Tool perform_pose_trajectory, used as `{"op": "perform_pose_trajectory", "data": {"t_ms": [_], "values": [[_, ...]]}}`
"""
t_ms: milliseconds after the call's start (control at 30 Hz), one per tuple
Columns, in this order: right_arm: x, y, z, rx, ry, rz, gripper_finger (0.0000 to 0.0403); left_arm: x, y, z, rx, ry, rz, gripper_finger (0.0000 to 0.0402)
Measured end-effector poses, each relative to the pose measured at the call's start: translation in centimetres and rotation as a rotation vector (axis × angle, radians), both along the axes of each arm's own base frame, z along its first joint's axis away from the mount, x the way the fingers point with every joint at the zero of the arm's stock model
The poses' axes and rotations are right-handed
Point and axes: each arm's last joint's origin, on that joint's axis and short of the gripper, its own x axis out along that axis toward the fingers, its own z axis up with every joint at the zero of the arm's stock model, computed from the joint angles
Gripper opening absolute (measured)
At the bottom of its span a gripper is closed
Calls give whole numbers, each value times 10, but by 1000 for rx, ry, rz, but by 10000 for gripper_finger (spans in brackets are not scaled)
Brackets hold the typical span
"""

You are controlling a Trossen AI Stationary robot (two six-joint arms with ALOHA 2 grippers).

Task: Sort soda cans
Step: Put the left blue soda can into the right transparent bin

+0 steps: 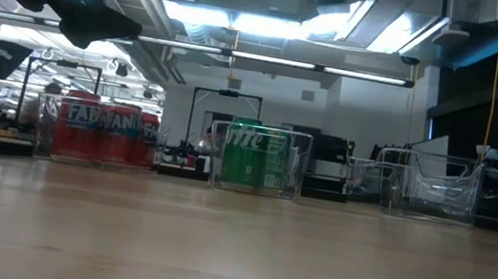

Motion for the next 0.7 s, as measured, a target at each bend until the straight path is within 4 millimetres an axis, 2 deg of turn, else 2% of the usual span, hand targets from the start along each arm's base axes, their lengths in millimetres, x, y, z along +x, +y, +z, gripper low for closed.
{"op": "perform_pose_trajectory", "data": {"t_ms": [200, 433, 700], "values": [[-14, 19, -7, 66, 4, -280, 383, 0, 0, 0, -10, 0, 2, 375], [-32, 39, -30, 103, 110, -504, 381, 0, 0, 0, -11, 1, 2, 375], [-48, 50, -56, 71, 234, -615, 380, 0, 0, 0, -1, 0, 0, 375]]}}
